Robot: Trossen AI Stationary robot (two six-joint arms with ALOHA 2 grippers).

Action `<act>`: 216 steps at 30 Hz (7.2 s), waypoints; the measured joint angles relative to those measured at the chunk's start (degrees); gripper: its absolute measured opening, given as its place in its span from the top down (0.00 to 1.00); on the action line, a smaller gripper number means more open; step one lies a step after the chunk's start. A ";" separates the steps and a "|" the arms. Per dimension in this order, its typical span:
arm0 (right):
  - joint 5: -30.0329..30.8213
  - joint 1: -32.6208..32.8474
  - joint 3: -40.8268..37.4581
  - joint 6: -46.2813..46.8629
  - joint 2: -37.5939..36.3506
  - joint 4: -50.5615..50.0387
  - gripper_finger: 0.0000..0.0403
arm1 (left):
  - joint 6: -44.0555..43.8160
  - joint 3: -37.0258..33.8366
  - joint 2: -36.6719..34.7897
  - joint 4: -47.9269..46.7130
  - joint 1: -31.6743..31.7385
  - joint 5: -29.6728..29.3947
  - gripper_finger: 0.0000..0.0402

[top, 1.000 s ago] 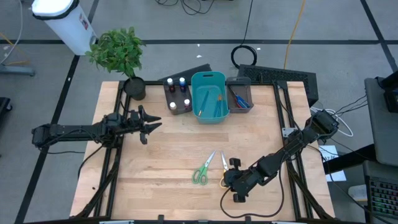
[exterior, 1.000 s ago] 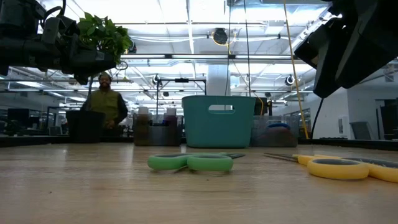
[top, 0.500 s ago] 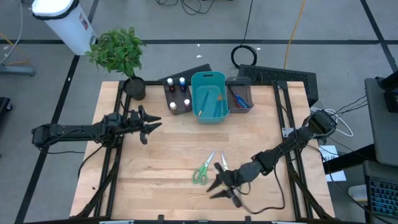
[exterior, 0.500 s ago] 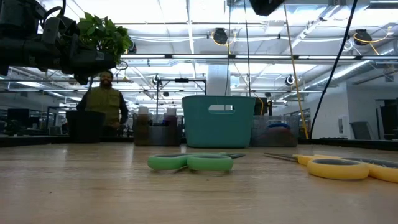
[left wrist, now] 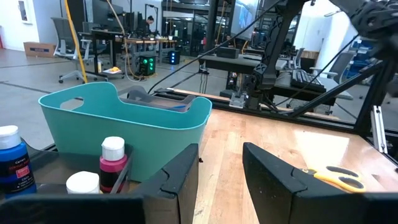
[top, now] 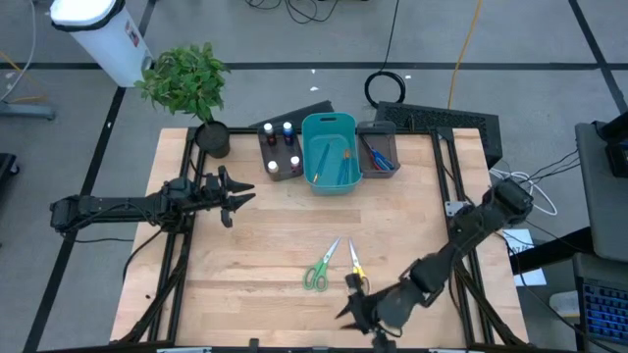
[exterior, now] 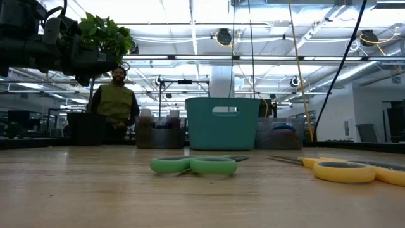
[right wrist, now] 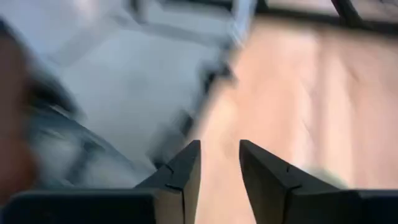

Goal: Pick & Place Paint Supplies
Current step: Put the yellow scissor into the right black bin

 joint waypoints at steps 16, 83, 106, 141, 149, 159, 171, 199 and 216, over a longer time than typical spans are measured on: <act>-3.37 -0.77 -12.18 26.17 4.73 -11.24 0.99 | 0.00 0.00 0.01 0.01 -0.01 0.00 0.67; 6.99 -10.19 -15.71 44.17 2.72 -39.76 0.80 | 0.02 0.02 -0.01 0.01 -0.02 0.02 0.67; 12.28 -10.73 -19.22 42.31 -13.91 -41.27 0.96 | 0.00 0.02 -0.01 0.01 -0.02 0.02 0.67; 6.79 -15.01 -41.81 30.53 -17.76 -16.35 0.61 | 0.04 0.02 0.00 0.00 -0.01 0.02 0.67; 3.04 -16.88 -41.67 29.29 -11.81 -22.00 0.88 | 0.02 0.02 -0.01 -0.01 -0.02 0.02 0.67; 2.64 -17.10 -41.96 32.12 -14.95 -23.28 0.92 | 0.02 0.01 0.01 0.01 -0.01 0.02 0.67; 9.37 -17.70 -34.49 32.03 -36.36 -36.76 0.96 | 0.04 0.02 -0.01 0.09 -0.01 0.02 0.67; -18.90 -79.08 -8.84 10.55 -24.94 -61.67 0.96 | 0.07 0.02 0.00 0.19 -0.02 0.02 0.67; -16.84 -81.11 2.09 4.27 -6.78 -60.45 0.96 | 0.00 0.02 0.00 0.19 -0.02 0.02 0.67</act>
